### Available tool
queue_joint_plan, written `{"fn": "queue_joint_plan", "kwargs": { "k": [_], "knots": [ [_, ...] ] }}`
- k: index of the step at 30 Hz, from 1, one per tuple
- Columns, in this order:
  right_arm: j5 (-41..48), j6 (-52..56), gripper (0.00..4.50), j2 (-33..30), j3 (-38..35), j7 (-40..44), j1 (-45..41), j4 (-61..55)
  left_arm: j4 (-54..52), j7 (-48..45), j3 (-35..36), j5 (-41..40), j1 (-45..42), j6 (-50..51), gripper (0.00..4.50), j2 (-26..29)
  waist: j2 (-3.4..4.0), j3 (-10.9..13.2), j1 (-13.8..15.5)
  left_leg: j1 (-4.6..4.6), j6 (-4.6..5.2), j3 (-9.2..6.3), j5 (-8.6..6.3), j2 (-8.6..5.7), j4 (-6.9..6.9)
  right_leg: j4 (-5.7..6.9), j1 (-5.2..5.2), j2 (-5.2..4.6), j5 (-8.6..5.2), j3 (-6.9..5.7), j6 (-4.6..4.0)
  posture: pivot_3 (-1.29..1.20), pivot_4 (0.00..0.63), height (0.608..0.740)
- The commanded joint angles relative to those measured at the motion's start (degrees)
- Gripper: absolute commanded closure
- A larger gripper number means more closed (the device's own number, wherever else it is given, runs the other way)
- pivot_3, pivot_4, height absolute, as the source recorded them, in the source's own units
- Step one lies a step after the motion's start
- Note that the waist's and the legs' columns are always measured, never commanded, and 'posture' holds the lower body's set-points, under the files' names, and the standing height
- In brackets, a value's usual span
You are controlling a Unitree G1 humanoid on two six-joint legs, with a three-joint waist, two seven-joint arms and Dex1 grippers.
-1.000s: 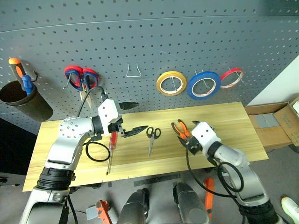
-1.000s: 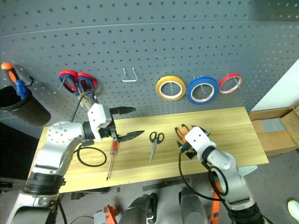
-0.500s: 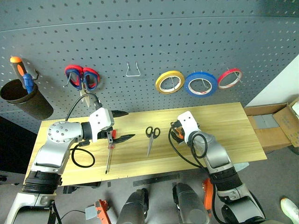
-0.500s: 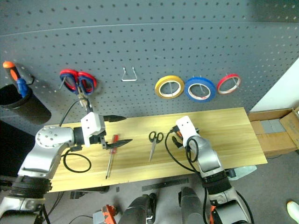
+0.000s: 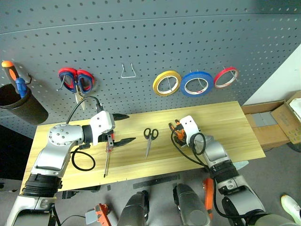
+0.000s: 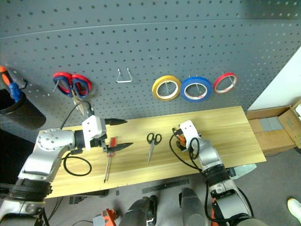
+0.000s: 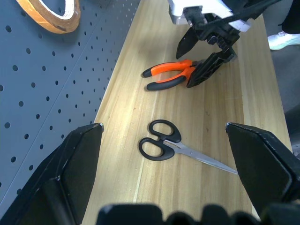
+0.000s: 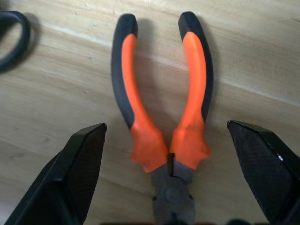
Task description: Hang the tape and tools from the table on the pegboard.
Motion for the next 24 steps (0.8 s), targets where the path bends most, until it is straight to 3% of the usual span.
{"fn": "queue_joint_plan", "kwargs": {
  "k": [1, 7, 10, 14, 20, 24],
  "knots": [
    [0.0, -3.05, 0.04, 0.06, 0.26, 0.48, -2.46, 3.35, -1.59, 0.06, 0.41, 0.13, 0.06, -1.19, 0.0, 0.4, 0.0, 0.0, -0.13, 0.0, 0.0, 0.0, 0.0, 0.0, 0.0, 0.0, 0.0, 0.0, 0.0, 0.0, 0.0, -0.17, 0.232, 0.74],
    [-0.2, -4.93, 0.04, -0.31, 0.48, 1.43, -5.49, 9.65, -1.37, 0.15, 0.19, 0.32, -0.05, -1.51, 0.0, 0.17, 0.0, -0.04, -0.25, 0.0, 0.0, 0.03, 0.0, 0.01, -0.01, 0.01, -0.01, 0.0, 0.0, 0.0, 0.0, -0.17, 0.228, 0.74],
    [-0.43, -5.41, 0.6, -0.77, 0.49, 1.63, -5.99, 11.24, -1.38, 0.32, 0.16, 0.36, 0.08, -1.61, 0.0, 0.01, 0.02, -0.14, -0.25, 0.0, 0.0, 0.03, 0.0, 0.01, 0.0, 0.01, -0.01, 0.0, 0.01, 0.0, 0.0, -0.17, 0.227, 0.74],
    [-1.07, -5.5, 1.86, -0.97, 1.82, 2.52, -5.1, 10.24, -1.52, 0.72, 0.18, 0.29, 0.61, -1.64, 0.0, -0.31, 0.03, -0.19, -0.27, 0.0, 0.0, 0.03, 0.0, 0.01, 0.01, 0.01, -0.01, 0.0, 0.01, 0.0, 0.0, -0.17, 0.225, 0.74],
    [-1.27, -4.8, 1.9, -0.53, 3.46, 2.43, -2.33, 4.49, -2.08, 2.32, 0.99, -0.37, 1.61, -0.91, 0.0, -1.16, 0.03, -0.43, -0.29, 0.0, 0.0, 0.03, 0.0, 0.02, 0.01, 0.01, -0.01, 0.0, 0.01, -0.01, 0.0, -0.18, 0.227, 0.74],
    [-0.63, -2.01, 1.9, -0.05, 3.8, 2.14, 0.3, -7.19, -3.4, 5.29, 4.26, -2.72, 2.93, 1.49, 0.0, -1.66, 0.03, -0.43, -0.23, 0.0, 0.0, 0.03, 0.0, 0.02, 0.03, 0.03, -0.02, 0.0, 0.02, 0.02, 0.0, -0.18, 0.233, 0.74]
  ]
}}
